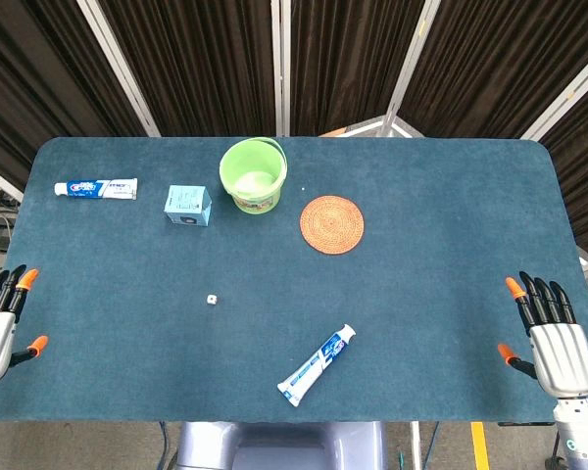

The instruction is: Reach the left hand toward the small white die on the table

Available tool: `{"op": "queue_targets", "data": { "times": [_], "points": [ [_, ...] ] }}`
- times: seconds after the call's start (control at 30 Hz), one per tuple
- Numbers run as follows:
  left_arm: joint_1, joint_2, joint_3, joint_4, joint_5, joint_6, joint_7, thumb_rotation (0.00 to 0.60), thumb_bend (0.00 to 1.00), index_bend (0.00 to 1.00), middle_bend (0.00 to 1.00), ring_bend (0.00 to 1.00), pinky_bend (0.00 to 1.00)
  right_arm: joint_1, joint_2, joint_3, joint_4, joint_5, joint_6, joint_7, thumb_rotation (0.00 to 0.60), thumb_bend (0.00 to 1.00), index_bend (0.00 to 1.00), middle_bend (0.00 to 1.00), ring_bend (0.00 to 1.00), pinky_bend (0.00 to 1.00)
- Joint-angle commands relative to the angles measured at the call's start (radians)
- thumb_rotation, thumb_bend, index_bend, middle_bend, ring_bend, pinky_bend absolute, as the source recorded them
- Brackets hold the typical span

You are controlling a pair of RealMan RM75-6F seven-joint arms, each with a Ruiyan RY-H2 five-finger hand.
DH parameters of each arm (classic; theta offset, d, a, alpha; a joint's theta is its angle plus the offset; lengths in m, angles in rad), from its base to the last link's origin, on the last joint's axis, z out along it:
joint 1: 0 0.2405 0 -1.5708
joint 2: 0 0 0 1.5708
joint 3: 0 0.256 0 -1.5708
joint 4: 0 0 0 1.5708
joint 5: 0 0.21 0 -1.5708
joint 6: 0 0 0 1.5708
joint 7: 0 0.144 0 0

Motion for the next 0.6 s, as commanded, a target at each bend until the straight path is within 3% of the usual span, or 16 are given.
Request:
{"op": "queue_targets", "data": {
  "times": [0.03,0.43,0.6],
  "points": [
    [-0.001,-0.002,0.000,0.005,0.001,-0.001,-0.005,0.600,0.19,0.00,0.00,0.00,0.00,-0.001,0.000,0.000,-0.001,0.001,0.000,-0.001,0.600,0.08,0.00,0.00,0.00,0.00],
    [-0.011,-0.024,0.000,0.017,0.012,-0.007,-0.006,0.600,0.19,0.00,0.00,0.00,0.00,-0.003,0.001,-0.010,-0.011,-0.007,-0.004,-0.006,0.600,0.08,0.00,0.00,0.00,0.00],
    [-0.057,-0.074,-0.018,-0.036,-0.022,-0.077,0.034,0.600,0.28,0.13,0.00,0.00,0.00,-0.004,0.003,-0.018,-0.016,-0.012,-0.011,-0.004,0.600,0.08,0.00,0.00,0.00,0.00]
  ]
}}
